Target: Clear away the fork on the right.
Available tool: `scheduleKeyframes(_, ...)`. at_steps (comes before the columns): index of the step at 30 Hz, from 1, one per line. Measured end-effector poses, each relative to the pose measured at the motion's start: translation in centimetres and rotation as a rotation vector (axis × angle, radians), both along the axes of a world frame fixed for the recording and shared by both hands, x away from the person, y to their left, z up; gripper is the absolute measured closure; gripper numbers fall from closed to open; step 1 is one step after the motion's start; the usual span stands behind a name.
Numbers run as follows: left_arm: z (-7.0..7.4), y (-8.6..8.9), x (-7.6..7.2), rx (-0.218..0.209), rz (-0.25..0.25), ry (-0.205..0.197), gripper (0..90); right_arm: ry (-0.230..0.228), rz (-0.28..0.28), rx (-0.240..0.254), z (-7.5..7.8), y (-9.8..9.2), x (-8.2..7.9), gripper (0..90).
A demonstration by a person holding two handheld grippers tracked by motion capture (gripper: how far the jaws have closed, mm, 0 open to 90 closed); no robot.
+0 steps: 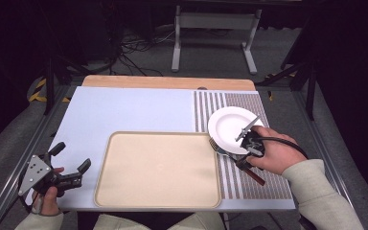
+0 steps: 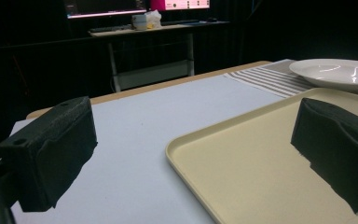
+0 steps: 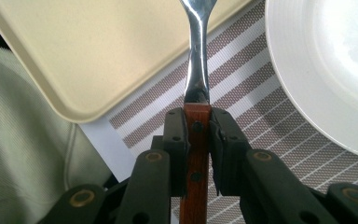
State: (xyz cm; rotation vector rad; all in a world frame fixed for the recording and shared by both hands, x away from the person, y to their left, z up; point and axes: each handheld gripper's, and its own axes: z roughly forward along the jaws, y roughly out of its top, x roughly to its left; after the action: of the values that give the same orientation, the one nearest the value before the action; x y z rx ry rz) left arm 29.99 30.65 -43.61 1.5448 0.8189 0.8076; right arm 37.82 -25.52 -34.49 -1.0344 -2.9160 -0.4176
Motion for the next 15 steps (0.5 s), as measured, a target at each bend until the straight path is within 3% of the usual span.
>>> scheduleKeyframes(4, 0.0, 0.0, 0.0, 0.0, 0.0, -0.001, 0.5, 0.025, -0.046, 0.024, 0.0, 0.4, -0.1, 77.9)
scheduleKeyframes(10, 0.0, 0.0, 0.0, 0.0, -0.002, 0.001, 0.5, 0.099, -0.155, 0.063, -0.1, 1.3, -0.2, 77.9)
scheduleKeyframes(15, 0.0, 0.0, 0.0, 0.001, -0.003, -0.001, 0.5, 0.102, -0.178, 0.066, -0.1, 1.9, -0.3, 77.8)
